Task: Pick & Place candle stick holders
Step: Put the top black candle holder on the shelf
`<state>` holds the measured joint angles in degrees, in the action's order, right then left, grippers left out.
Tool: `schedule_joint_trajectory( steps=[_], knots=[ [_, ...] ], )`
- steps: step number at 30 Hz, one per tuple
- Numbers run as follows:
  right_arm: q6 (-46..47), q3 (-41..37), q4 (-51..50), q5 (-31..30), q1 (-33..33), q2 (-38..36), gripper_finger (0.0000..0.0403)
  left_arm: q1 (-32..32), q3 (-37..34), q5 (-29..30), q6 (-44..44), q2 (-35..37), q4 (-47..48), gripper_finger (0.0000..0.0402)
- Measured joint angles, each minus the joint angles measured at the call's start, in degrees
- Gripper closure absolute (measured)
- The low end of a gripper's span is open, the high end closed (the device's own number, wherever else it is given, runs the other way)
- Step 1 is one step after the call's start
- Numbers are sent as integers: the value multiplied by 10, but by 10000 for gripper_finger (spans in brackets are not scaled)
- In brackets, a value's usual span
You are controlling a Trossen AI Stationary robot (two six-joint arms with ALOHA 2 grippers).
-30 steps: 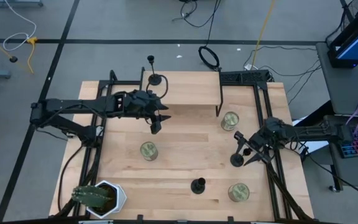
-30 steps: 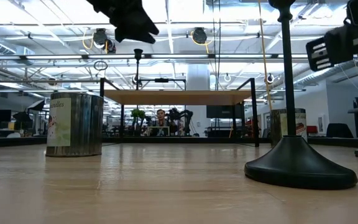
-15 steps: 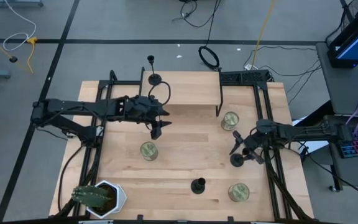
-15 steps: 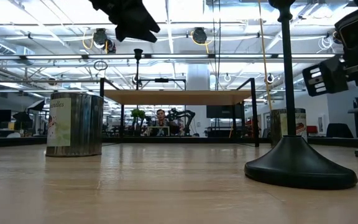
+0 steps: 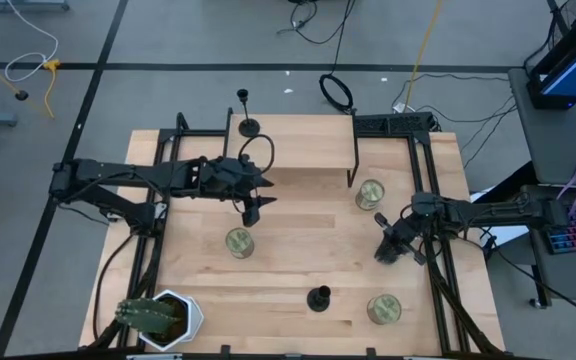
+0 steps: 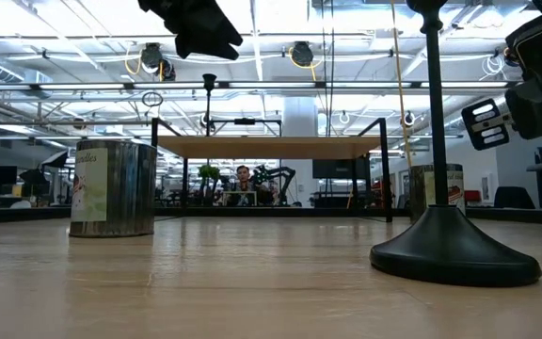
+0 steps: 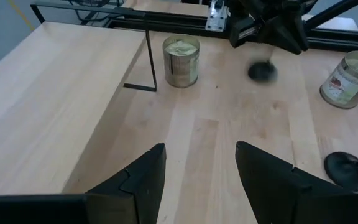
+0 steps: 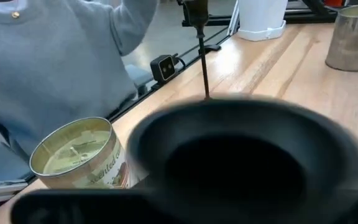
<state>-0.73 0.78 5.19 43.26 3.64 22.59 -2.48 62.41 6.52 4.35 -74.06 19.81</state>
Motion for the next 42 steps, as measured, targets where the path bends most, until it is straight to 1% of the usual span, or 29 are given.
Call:
schedule_joint_trajectory(
  steps=[2, 4, 7, 10, 15, 17, 20, 23, 26, 29, 38, 42],
  knots=[
    [6, 0, 32, -11, 0, 0, 358, 0, 0, 0, -8, 0, -1, 199],
    [13, 0, 85, -52, 0, 0, 358, 0, 0, 0, -10, 0, -2, 199],
    [20, 0, 176, -160, 0, 1, 358, 0, 0, 0, -11, 0, -6, 199],
    [31, 4, 254, -245, 0, 8, 352, 0, 0, 0, -11, 0, -6, 199],
    [52, 38, 341, -295, 0, 31, 357, 0, 0, 1, -12, 0, -6, 199],
    [47, 56, 364, -333, 0, 45, 357, 0, 0, 1, -12, 0, -8, 199],
    [41, 93, 425, -408, 0, 71, 357, 0, 0, 1, -12, 0, -12, 199],
    [18, 134, 420, -460, 5, 107, 353, -1, 0, 1, -12, 0, -25, 199],
    [1, 182, 412, -479, 15, 156, 350, -1, 0, 1, -12, 0, -41, 199],
    [-24, 235, 415, -480, 36, 214, 353, -1, -1, 1, -11, 0, -53, 199],
    [-30, 393, 414, -478, 127, 385, 346, -1, -1, 1, -11, 0, -54, 199],
    [-30, 451, 412, -477, 167, 447, 353, 0, 0, 1, -11, 0, -54, 199]
  ],
)
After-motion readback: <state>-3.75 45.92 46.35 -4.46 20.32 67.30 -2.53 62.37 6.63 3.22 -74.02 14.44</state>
